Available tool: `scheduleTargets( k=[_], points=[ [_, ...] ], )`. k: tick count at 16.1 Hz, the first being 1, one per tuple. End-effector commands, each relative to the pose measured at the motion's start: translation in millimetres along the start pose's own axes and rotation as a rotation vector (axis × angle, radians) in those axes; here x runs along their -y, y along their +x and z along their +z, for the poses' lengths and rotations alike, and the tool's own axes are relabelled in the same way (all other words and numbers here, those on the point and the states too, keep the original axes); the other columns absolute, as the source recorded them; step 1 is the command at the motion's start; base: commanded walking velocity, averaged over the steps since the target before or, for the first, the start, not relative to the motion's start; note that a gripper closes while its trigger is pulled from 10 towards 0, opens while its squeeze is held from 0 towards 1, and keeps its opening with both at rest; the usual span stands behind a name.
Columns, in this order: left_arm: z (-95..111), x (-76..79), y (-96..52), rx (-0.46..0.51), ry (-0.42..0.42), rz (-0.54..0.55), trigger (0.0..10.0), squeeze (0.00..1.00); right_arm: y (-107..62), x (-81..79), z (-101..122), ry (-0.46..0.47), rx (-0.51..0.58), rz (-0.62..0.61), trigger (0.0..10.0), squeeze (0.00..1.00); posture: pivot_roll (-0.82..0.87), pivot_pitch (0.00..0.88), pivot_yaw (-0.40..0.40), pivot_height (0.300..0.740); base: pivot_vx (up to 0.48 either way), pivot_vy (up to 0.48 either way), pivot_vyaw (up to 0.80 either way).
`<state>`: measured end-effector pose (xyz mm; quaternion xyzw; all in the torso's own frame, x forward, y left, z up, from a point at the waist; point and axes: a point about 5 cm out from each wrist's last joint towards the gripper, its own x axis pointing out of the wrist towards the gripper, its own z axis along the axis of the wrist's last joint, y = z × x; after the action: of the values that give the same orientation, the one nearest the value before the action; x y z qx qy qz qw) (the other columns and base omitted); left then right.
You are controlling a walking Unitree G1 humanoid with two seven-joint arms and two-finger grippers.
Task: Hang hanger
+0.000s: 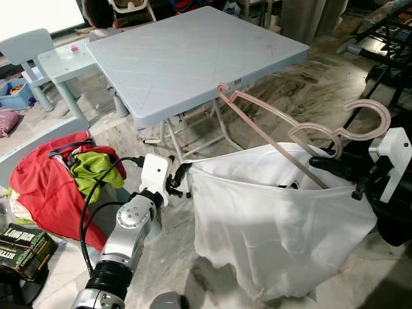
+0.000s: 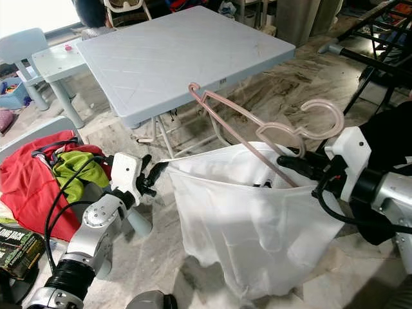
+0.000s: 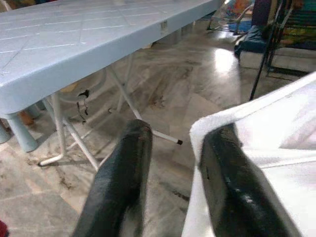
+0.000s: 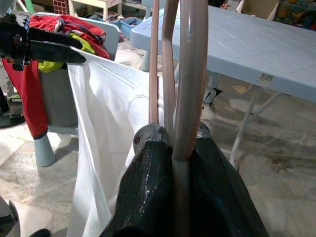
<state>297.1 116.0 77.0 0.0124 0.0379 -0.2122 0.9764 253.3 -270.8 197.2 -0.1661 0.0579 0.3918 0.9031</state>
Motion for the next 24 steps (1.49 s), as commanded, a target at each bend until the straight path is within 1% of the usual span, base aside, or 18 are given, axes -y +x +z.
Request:
scheduleTargets(
  k=[1,3,4,6,11,12,13,15,16,17,19,21,22,24],
  points=[
    [-2.6,-13.5,-6.1,-0.006,-0.018,0.052,0.0,0.0,-2.3,6.0,6.9,-0.029,0.012,-0.038,10.0,0.0,-0.14,0.0,0.048,0.74,0.0,0.0,0.0],
    [-2.9,-9.4,-5.9,-0.005,-0.035,0.028,0.0,0.0,-1.0,5.4,6.8,-0.028,0.012,-0.036,10.0,0.0,-0.14,0.0,0.047,0.74,0.0,0.0,0.0],
    [-3.4,-5.5,-5.8,-0.003,-0.06,0.01,0.0,0.0,0.6,4.3,6.3,-0.025,0.013,-0.031,10.0,0.0,-0.14,0.0,0.046,0.74,0.0,0.0,0.0],
    [-3.6,-2.0,-5.9,0.0,-0.072,-0.002,0.0,0.0,5.6,0.9,5.3,-0.014,0.023,-0.02,10.0,0.0,-0.14,0.0,0.046,0.74,0.0,0.0,0.0],
    [-2.2,-3.6,-4.9,0.008,-0.075,0.009,0.0,0.0,21.7,-10.8,0.0,0.026,0.054,0.003,10.0,0.0,-0.13,0.0,0.046,0.74,0.0,0.0,0.0],
    [-1.4,-5.1,-3.9,0.011,-0.076,0.019,0.0,0.0,29.9,-14.4,-2.3,0.039,0.069,0.002,10.0,0.0,-0.13,0.0,0.046,0.74,0.0,0.0,0.0],
    [-0.9,-6.3,-2.0,0.013,-0.08,0.027,0.0,0.0,42.0,-16.1,-6.2,0.05,0.089,-0.017,10.0,0.0,-0.13,0.0,0.048,0.74,0.0,0.0,0.0],
    [-0.5,-6.4,0.2,0.014,-0.078,0.027,0.0,0.0,55.7,-15.3,-8.7,0.073,0.115,-0.054,10.0,0.0,-0.13,0.0,0.049,0.74,0.0,0.0,0.0],
    [1.0,-6.5,2.6,0.018,-0.075,0.025,0.0,0.0,63.2,-15.6,-6.4,0.12,0.147,-0.061,10.0,0.0,-0.12,0.0,0.046,0.74,0.0,0.0,0.0],
    [2.7,-6.9,4.3,0.022,-0.073,0.023,0.0,0.0,69.8,-18.7,-1.3,0.148,0.179,-0.043,10.0,0.0,-0.12,0.0,0.049,0.74,0.0,0.0,0.0],
    [3.2,-8.3,6.1,0.022,-0.072,0.023,0.0,0.0,79.5,-26.1,8.0,0.169,0.217,0.034,10.0,0.0,-0.12,0.0,0.052,0.74,0.0,0.0,0.0],
    [2.9,-8.5,8.3,0.018,-0.069,0.02,0.0,0.0,84.6,-31.1,17.2,0.176,0.245,0.126,10.0,0.0,-0.12,0.0,0.056,0.74,0.0,0.0,0.0],
    [2.4,-7.8,10.1,0.016,-0.069,0.016,0.0,0.0,88.9,-29.3,27.7,0.178,0.274,0.171,10.0,0.0,-0.11,0.0,0.061,0.74,0.0,0.0,0.0],
    [0.0,-6.1,10.6,0.007,-0.072,0.008,0.0,0.0,94.8,-24.1,36.6,0.161,0.288,0.177,10.0,0.0,-0.11,0.0,0.063,0.74,0.0,0.0,0.0]
  ],
)
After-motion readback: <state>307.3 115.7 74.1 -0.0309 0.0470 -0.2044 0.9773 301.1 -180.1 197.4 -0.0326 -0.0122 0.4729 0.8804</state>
